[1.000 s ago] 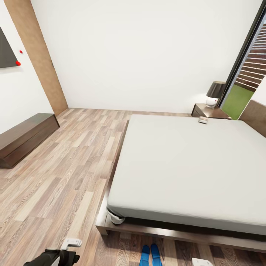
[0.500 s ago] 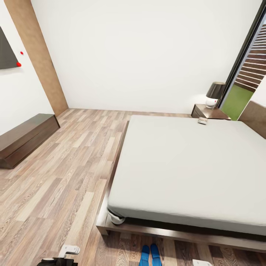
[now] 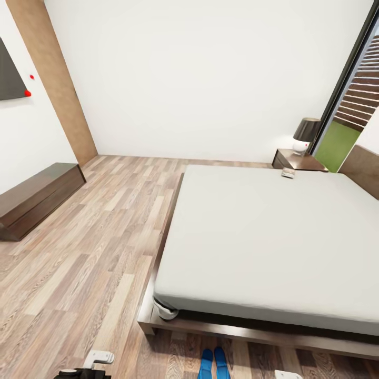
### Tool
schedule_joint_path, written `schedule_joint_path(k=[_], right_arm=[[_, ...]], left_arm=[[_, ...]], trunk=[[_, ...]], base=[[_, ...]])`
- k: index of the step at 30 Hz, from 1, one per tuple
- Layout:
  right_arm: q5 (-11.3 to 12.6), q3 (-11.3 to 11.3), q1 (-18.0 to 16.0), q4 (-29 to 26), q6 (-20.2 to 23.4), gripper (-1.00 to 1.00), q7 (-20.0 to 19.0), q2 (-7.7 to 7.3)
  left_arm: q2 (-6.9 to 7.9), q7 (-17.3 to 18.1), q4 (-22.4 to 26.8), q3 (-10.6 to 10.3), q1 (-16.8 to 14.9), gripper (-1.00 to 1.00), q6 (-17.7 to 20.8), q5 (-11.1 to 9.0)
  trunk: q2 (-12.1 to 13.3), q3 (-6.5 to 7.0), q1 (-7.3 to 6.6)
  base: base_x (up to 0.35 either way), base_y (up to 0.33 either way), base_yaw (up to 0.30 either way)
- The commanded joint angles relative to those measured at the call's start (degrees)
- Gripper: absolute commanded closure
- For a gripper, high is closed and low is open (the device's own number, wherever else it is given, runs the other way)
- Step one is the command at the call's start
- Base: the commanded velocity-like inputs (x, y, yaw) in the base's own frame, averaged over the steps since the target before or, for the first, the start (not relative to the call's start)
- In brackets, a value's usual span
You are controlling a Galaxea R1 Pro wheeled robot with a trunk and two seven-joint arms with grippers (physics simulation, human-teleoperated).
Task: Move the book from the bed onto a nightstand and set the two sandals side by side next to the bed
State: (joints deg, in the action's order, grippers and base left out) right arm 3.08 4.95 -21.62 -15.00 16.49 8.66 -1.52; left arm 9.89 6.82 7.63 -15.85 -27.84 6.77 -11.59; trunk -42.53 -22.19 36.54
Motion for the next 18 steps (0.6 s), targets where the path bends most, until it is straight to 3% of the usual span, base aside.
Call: schedule_joint_path(k=[1, 10, 18], right_arm=[[0.33, 0.14, -0.01, -0.12, 0.27, -1.00, 0.19, 0.02], [0.34, 0.13, -0.01, -0.07, 0.29, -1.00, 0.28, 0.10], [0.34, 0.13, -0.01, -0.04, 0.23, -1.00, 0.30, 0.06]], left_arm=[[0.04, 0.11, 0.12, -0.43, 0.01, -1.00, 0.32, -0.60], [0.02, 0.12, 0.11, -0.49, 0.04, -1.00, 0.22, -0.59], [-0.03, 0.12, 0.10, -0.51, 0.06, -1.00, 0.14, -0.58]], trunk=[[0.36, 0.12, -0.22], [3.97, 1.74, -2.19], [3.97, 1.74, -2.19]], base=[[0.000, 0.000, 0.000], [0.000, 0.000, 0.000], [0.000, 0.000, 0.017]])
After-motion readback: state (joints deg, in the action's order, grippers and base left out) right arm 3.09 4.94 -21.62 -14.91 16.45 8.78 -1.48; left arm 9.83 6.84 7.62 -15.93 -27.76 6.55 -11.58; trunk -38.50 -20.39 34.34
